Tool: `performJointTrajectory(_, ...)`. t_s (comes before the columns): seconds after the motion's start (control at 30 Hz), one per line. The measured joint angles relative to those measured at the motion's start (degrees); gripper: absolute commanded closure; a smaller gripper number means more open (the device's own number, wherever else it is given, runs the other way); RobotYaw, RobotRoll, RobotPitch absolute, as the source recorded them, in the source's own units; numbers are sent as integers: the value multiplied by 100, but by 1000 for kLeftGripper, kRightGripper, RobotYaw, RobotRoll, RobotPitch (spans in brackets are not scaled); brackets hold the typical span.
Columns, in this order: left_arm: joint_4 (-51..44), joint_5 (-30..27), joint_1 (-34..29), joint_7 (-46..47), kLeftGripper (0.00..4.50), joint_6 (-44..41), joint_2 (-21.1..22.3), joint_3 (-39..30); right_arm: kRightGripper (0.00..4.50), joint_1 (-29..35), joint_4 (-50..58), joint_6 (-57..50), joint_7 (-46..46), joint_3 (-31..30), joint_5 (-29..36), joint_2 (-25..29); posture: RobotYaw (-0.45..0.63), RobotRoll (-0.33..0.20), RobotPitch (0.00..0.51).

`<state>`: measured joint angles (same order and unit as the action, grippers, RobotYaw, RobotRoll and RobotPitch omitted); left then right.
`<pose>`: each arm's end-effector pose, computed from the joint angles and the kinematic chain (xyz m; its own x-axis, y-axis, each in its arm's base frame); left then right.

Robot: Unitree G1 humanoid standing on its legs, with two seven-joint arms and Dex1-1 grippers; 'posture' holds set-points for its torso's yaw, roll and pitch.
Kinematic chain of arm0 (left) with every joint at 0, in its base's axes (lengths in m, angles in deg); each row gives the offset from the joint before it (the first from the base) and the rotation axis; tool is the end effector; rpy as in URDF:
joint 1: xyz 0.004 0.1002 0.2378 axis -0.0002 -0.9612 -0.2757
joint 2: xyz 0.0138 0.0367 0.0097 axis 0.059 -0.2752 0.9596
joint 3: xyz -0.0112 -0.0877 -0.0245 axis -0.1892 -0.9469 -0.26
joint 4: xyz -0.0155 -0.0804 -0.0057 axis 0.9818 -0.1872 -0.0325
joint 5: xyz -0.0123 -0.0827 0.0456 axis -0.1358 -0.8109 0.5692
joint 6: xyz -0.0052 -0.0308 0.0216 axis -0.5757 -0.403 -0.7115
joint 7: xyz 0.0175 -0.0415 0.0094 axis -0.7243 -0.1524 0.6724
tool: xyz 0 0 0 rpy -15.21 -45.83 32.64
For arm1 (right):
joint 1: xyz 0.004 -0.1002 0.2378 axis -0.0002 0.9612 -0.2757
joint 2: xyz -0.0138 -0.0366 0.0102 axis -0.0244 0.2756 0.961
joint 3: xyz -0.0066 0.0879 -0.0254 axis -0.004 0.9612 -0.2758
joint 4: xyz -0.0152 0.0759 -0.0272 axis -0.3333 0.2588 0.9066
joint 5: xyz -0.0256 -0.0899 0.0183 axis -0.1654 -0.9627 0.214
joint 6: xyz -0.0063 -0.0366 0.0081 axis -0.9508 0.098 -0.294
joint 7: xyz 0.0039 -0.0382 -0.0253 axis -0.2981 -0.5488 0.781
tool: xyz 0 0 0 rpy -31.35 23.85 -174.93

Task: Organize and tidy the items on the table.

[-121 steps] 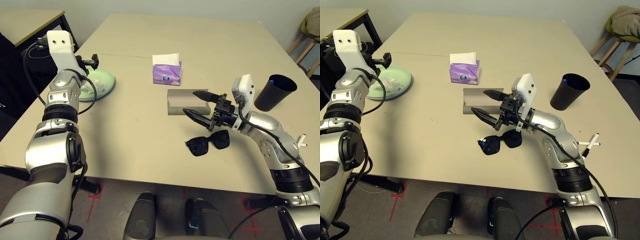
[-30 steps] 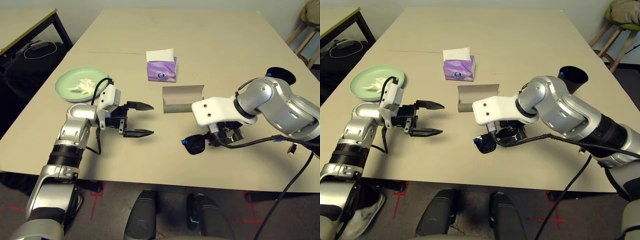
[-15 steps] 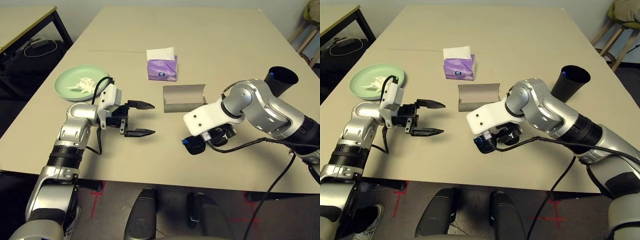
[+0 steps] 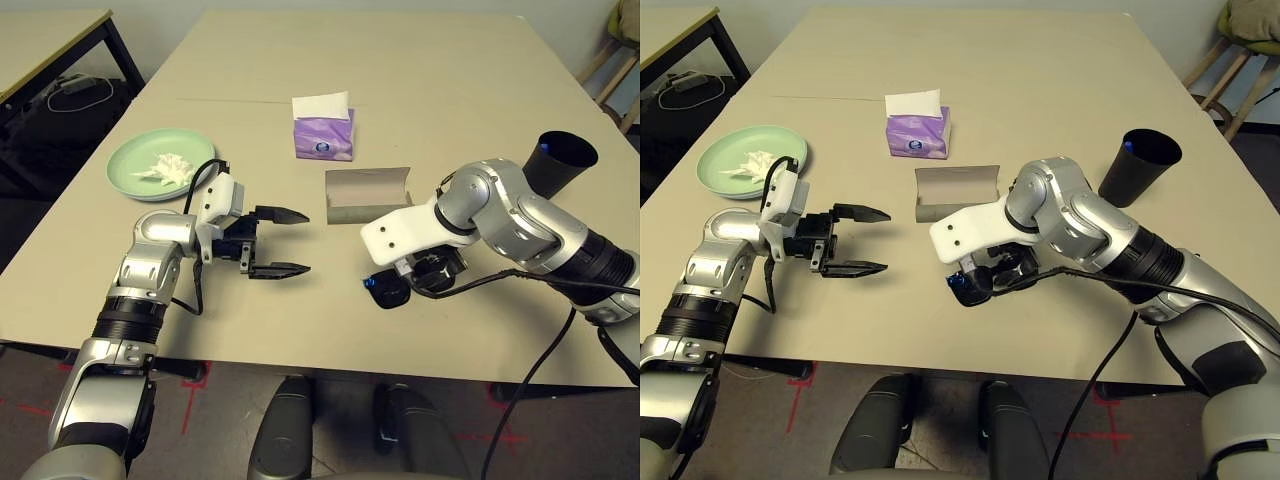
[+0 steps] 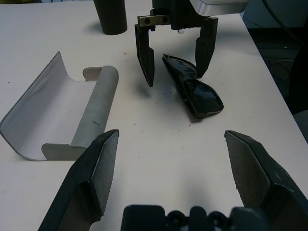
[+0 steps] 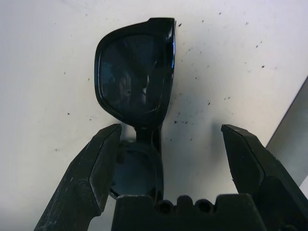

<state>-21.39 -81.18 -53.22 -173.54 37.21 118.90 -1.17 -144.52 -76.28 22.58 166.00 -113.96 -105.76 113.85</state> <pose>0.2888 0.2337 0.1698 0.1217 -0.9662 -0.2273 0.9603 0.0568 0.2730 0.2813 -0.1125 0.2320 0.1819 0.2685 -0.9459 -0.8729 -0.3989 -0.2810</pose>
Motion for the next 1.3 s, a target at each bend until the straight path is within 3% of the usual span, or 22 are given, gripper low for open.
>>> performJointTrajectory(1.03, 8, 12, 12, 73, 46, 65, -2, 3, 0, -65, -187, -195, 170, 8, -414, -255, 293, 0, 167)
performJointTrajectory(1.13, 6, 12, 12, 73, 0, 62, -2, 3, 720, -62, -251, -167, 164, 8, -438, -293, 293, 0, 167)
performJointTrajectory(1.3, 4, 12, 12, 74, 0, 58, -1, 3, 2558, -22, -274, -105, 191, 8, -444, -295, 298, 0, 166)
